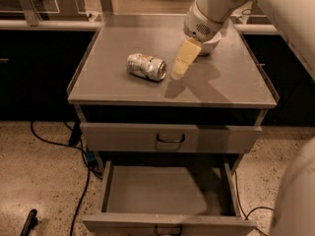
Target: Place 7up can into middle drawer
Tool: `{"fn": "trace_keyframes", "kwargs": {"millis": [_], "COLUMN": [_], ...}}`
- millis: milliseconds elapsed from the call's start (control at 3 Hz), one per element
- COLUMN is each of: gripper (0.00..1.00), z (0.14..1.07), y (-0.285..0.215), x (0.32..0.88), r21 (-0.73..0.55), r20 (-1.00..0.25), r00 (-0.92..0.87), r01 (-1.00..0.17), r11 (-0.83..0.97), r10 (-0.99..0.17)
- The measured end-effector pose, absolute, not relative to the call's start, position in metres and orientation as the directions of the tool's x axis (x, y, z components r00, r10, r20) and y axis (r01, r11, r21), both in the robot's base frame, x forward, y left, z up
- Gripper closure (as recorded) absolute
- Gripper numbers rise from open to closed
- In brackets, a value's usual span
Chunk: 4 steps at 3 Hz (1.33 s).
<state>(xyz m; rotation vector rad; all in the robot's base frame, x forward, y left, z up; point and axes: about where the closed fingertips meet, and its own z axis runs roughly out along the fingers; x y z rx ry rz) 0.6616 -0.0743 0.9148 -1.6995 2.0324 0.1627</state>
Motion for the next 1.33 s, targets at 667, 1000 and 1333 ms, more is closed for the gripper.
{"fn": "trace_keyframes", "kwargs": {"millis": [667, 1000, 1333], "gripper": [0.0, 0.0, 0.0], "z": [0.875, 0.874, 0.868], "y": [-0.013, -0.01, -0.011], "x": [0.715, 0.718, 0.719], "r21": [-0.134, -0.135, -0.119], "r20": [-0.424, -0.427, -0.453], "r00": [-0.065, -0.063, -0.104], "r01": [-0.982, -0.982, -0.977], "r11": [0.133, 0.133, 0.176], "r10": [-0.903, -0.902, -0.885]}}
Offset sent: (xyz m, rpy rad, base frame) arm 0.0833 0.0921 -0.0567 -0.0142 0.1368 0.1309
